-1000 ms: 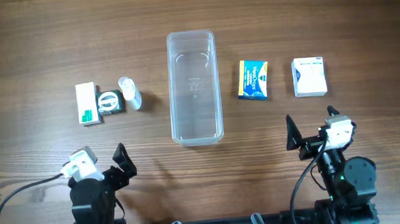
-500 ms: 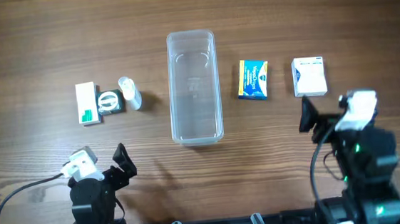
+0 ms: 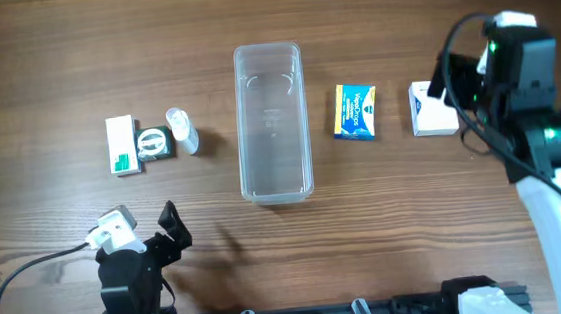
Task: Pack container
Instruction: 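Reach the right gripper to the white Hansaplast box and grasp it, then lift the Hansaplast box and lower it into the clear container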
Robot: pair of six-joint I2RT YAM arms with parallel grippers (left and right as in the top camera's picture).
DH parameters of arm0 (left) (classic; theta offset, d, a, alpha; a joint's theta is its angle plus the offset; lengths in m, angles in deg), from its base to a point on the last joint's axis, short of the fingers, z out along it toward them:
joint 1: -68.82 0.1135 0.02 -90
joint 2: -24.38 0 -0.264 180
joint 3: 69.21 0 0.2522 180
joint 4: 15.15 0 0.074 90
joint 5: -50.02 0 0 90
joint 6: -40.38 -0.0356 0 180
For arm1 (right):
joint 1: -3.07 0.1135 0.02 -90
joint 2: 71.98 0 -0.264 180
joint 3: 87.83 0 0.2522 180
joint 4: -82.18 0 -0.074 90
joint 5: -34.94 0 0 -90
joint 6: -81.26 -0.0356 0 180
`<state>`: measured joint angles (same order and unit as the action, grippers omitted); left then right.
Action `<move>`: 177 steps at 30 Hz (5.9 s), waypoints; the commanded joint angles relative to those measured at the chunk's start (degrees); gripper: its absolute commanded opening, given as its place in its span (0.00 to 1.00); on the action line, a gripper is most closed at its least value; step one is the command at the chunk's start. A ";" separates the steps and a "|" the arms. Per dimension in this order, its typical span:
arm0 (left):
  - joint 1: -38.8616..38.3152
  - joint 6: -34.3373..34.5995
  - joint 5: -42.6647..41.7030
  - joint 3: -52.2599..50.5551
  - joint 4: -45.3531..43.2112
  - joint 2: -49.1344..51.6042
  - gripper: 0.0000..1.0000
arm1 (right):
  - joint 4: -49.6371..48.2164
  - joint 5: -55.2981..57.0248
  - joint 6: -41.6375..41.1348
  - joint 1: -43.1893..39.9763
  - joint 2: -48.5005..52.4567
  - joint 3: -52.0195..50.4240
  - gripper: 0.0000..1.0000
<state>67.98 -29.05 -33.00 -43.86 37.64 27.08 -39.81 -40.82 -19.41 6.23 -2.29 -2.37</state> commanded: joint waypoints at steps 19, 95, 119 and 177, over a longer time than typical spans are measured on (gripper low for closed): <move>-0.42 -0.68 0.13 -0.13 -0.17 -0.07 1.00 | 22.53 -17.38 1.73 -16.90 36.24 27.89 1.00; -0.42 -0.68 0.13 -0.13 -0.17 -0.07 1.00 | 16.59 -15.02 -2.84 -7.13 58.27 21.40 0.90; -0.42 -0.68 0.13 -0.13 -0.20 -0.07 1.00 | 16.79 -16.55 0.70 -6.40 48.33 26.91 0.73; -0.42 -0.70 0.13 -0.13 -0.17 -0.07 1.00 | 5.92 -18.43 -22.73 30.21 53.66 36.39 0.62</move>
<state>67.96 -29.05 -33.00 -43.86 37.62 27.12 -34.30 -62.62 -40.44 36.15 50.12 32.60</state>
